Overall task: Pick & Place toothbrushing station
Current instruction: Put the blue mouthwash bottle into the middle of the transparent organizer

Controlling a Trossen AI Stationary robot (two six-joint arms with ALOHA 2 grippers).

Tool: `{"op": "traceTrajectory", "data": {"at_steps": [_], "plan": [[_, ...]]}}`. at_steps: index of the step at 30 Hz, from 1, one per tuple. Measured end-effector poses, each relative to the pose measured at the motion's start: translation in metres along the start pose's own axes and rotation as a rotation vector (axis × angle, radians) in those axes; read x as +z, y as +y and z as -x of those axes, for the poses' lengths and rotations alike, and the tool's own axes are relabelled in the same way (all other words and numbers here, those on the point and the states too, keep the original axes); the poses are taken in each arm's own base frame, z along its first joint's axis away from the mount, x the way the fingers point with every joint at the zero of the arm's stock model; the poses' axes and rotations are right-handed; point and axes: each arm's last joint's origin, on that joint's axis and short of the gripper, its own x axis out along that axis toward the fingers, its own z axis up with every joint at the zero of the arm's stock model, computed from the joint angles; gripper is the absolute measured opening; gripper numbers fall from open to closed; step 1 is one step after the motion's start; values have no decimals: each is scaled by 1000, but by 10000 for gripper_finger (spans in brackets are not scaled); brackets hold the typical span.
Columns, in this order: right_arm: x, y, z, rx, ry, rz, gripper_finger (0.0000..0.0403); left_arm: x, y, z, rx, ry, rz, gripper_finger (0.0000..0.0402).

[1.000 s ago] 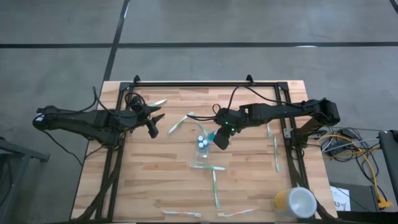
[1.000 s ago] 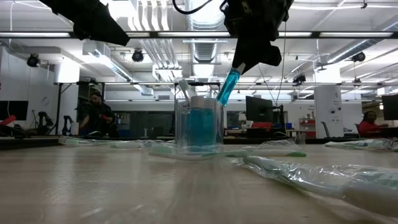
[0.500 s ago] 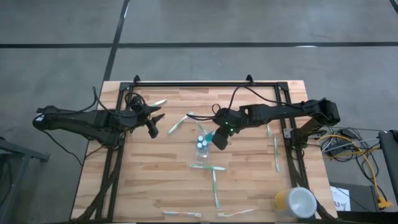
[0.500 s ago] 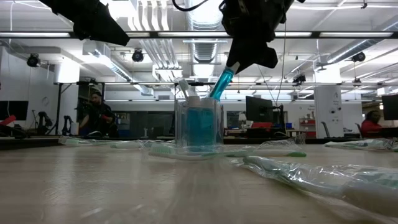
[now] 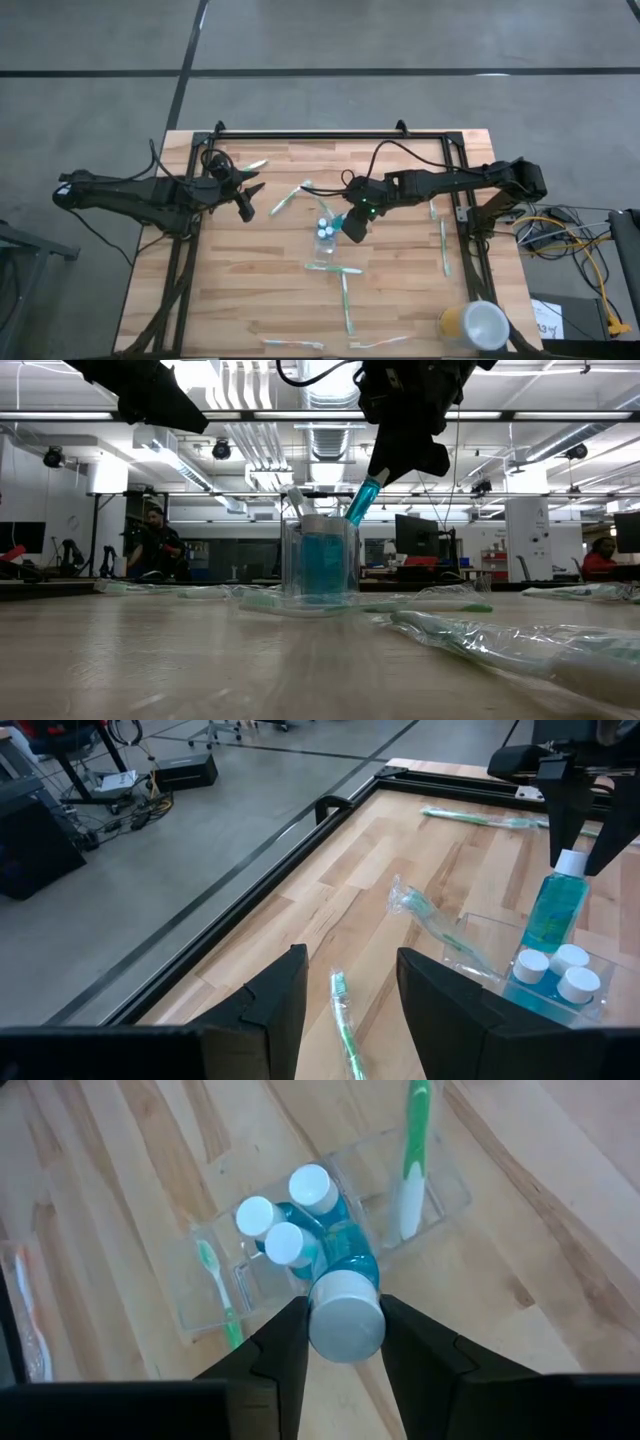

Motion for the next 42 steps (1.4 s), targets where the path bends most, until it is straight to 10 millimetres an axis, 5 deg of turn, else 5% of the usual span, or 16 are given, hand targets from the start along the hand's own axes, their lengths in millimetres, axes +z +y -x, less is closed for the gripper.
{"op": "traceTrajectory", "data": {"at_steps": [21,42], "plan": [[10,3,21,-33,-25,13,116,0,0,0,0,0,0,161],[9,3,-1,-32,37,14,113,0,0,0,0,0,0,161]]}}
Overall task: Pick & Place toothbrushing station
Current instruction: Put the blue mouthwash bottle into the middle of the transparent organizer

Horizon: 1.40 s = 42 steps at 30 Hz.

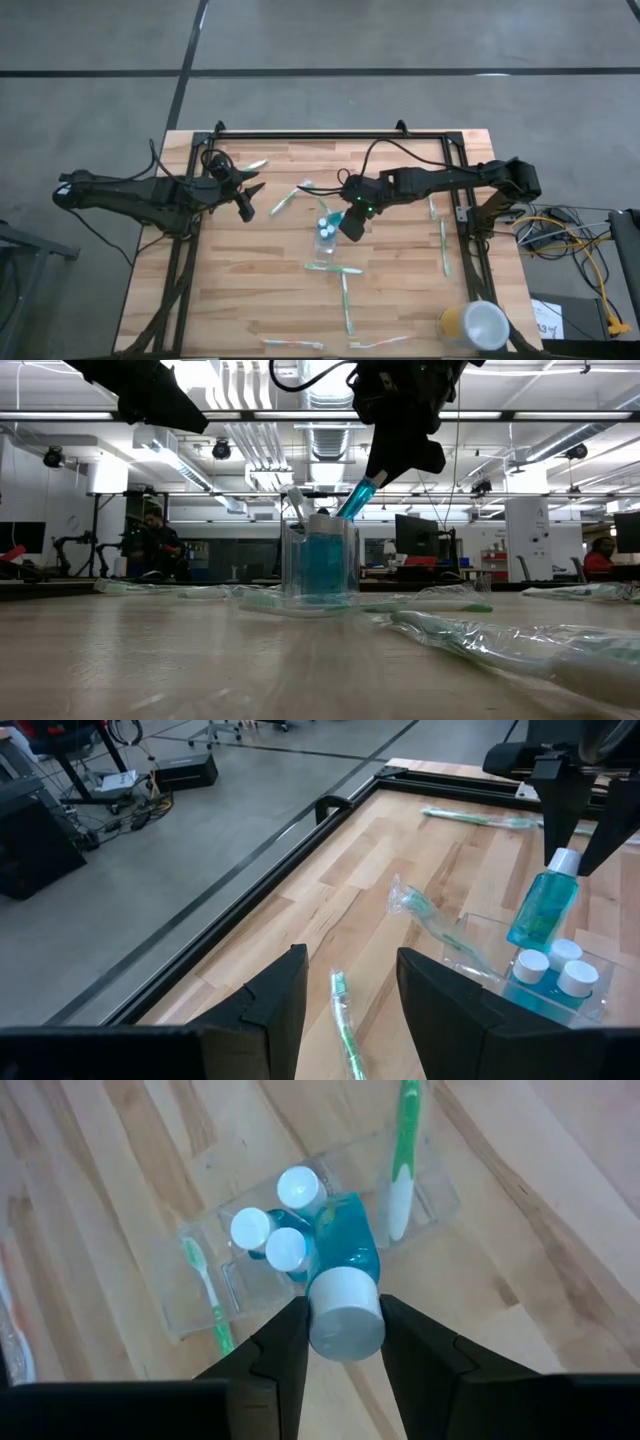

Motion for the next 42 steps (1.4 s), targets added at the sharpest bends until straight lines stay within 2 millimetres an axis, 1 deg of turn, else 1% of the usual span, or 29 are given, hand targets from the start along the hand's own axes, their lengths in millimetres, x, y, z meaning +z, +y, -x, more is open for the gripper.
{"op": "traceTrajectory", "data": {"at_steps": [9,15,27,42], "plan": [[0,0,-1,-1,3,0,111,0,0,0,0,0,0,161],[-2,0,-6,9,37,-1,112,0,0,0,0,0,0,161],[-7,-3,8,-19,74,-15,111,0,0,0,0,0,0,161],[-7,0,5,-4,67,-8,113,0,0,0,0,0,0,161]]}}
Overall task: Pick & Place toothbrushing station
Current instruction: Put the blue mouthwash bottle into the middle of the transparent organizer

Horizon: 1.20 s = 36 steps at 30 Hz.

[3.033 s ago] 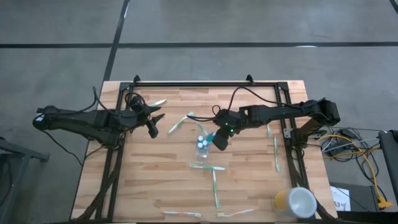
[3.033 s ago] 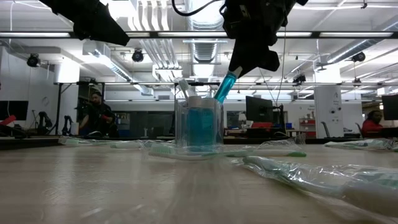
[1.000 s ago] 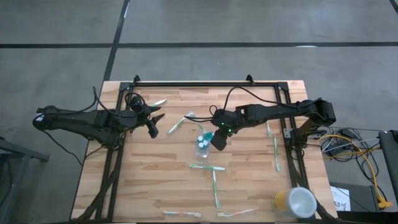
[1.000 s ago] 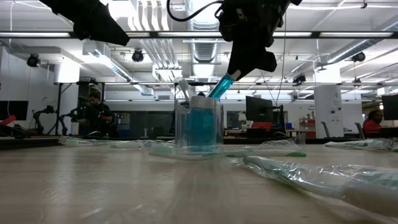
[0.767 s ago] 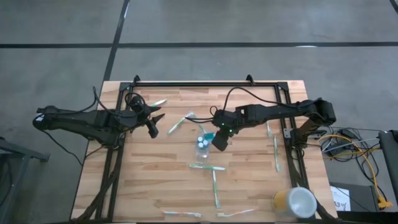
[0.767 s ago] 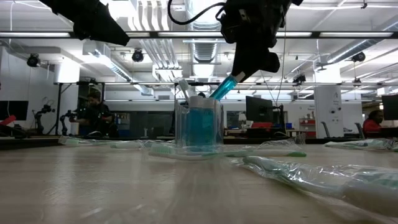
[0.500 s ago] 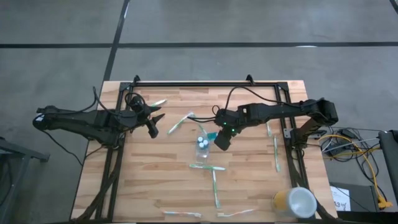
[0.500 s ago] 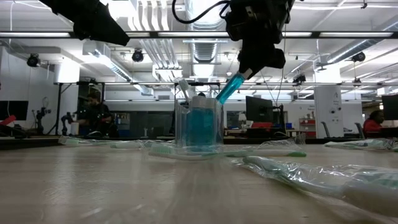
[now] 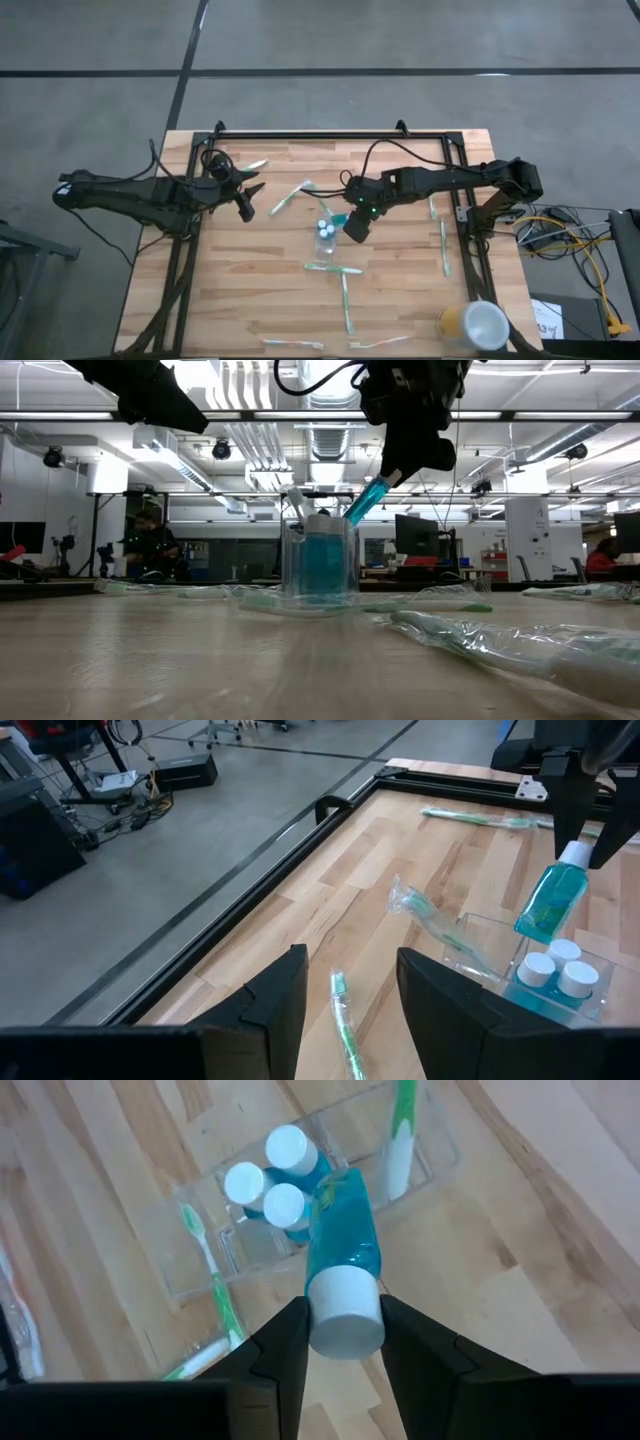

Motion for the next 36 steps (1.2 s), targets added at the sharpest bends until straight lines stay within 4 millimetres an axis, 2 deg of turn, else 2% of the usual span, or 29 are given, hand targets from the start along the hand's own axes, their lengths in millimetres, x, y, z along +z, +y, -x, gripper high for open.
{"op": "traceTrajectory", "data": {"at_steps": [28,36], "plan": [[0,1,0,0,-4,5,111,0,0,0,0,0,0,161],[2,1,5,-13,-38,7,112,0,0,0,0,0,0,161]]}}
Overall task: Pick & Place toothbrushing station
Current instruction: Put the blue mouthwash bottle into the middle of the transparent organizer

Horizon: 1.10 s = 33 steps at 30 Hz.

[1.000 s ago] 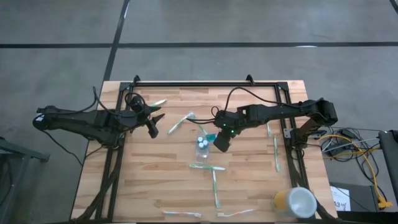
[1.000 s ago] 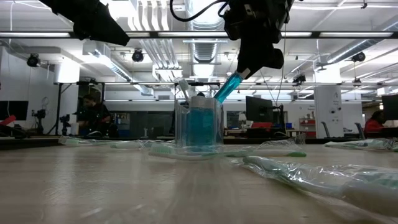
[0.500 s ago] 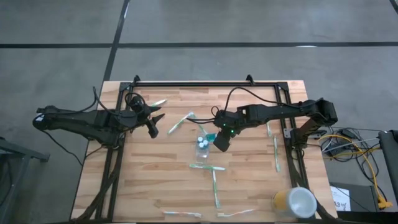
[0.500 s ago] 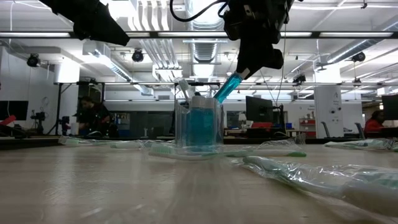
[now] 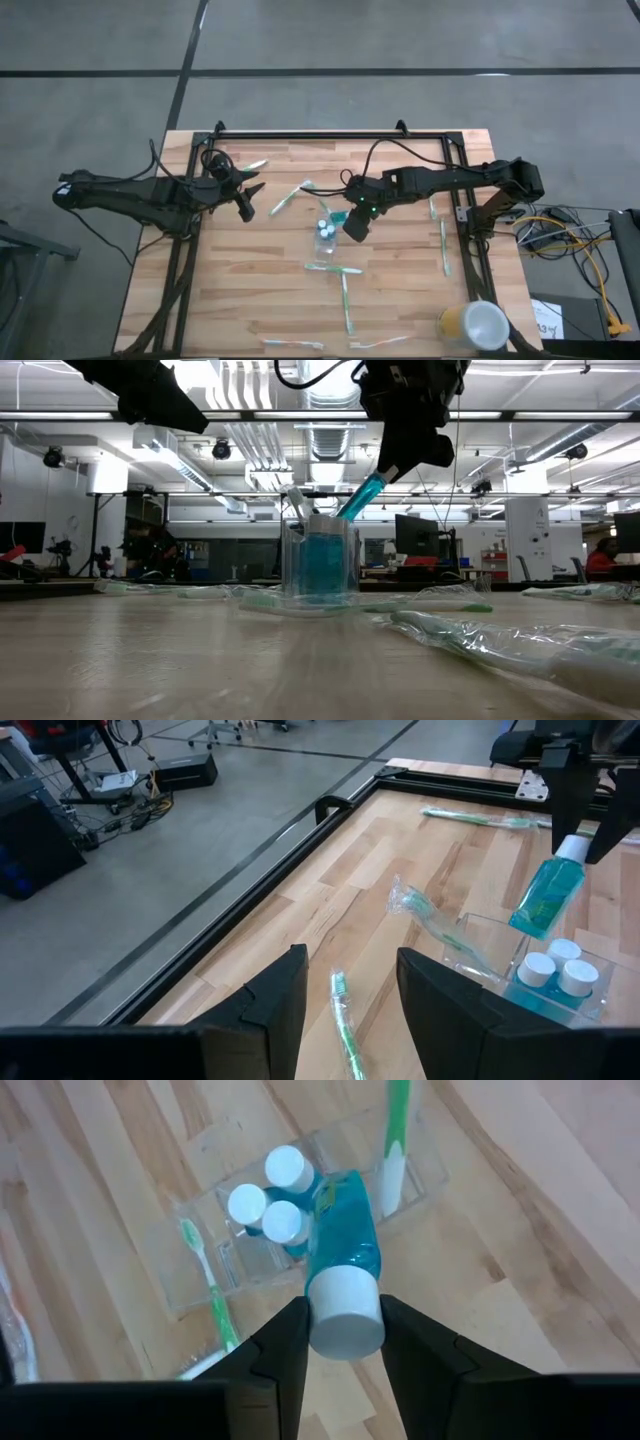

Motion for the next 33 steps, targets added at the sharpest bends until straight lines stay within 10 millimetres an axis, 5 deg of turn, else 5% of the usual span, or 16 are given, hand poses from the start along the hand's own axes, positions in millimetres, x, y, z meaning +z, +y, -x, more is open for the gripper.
{"op": "traceTrajectory", "data": {"at_steps": [33], "plan": [[3,1,4,-11,-28,42,104,0,0,0,0,0,0,161]]}}
